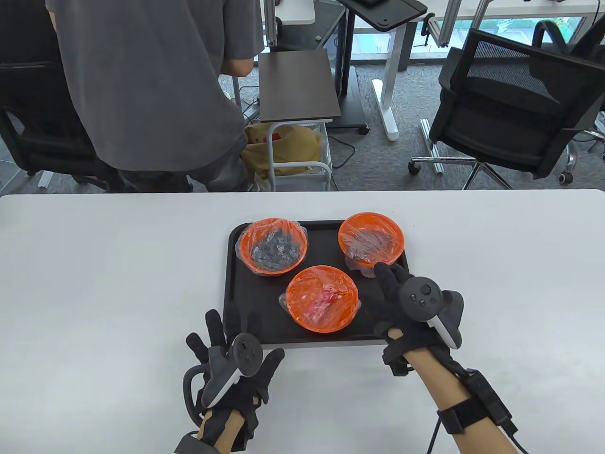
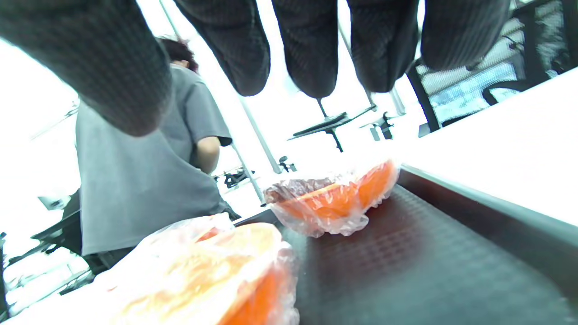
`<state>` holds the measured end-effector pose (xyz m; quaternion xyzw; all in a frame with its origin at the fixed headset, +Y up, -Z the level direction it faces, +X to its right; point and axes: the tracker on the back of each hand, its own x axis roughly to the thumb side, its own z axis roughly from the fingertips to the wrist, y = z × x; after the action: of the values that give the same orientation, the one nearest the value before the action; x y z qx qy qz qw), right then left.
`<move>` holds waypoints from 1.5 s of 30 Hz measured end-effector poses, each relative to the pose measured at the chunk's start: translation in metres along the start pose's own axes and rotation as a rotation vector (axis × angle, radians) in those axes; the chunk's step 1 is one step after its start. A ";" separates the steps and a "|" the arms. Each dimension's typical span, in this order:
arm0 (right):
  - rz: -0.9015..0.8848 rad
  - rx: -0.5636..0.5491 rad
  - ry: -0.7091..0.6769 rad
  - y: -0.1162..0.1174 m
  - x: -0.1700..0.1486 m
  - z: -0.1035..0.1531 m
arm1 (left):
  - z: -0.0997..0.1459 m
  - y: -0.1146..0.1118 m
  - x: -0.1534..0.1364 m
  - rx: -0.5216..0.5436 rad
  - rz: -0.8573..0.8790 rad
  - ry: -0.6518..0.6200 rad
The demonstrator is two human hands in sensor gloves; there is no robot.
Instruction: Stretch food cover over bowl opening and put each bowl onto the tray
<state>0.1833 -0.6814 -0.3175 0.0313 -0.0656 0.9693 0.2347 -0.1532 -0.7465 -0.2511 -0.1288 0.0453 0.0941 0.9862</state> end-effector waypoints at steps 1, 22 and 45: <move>0.048 -0.003 -0.033 0.000 0.000 0.007 | 0.000 0.000 0.001 0.003 -0.007 -0.005; 0.325 0.241 -0.114 0.041 -0.028 0.073 | 0.000 -0.005 0.014 -0.023 -0.052 -0.035; 0.318 0.291 -0.132 0.045 -0.019 0.077 | -0.001 -0.002 0.010 -0.016 -0.029 -0.041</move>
<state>0.1821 -0.7405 -0.2484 0.1175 0.0558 0.9892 0.0673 -0.1433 -0.7469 -0.2526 -0.1352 0.0222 0.0826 0.9871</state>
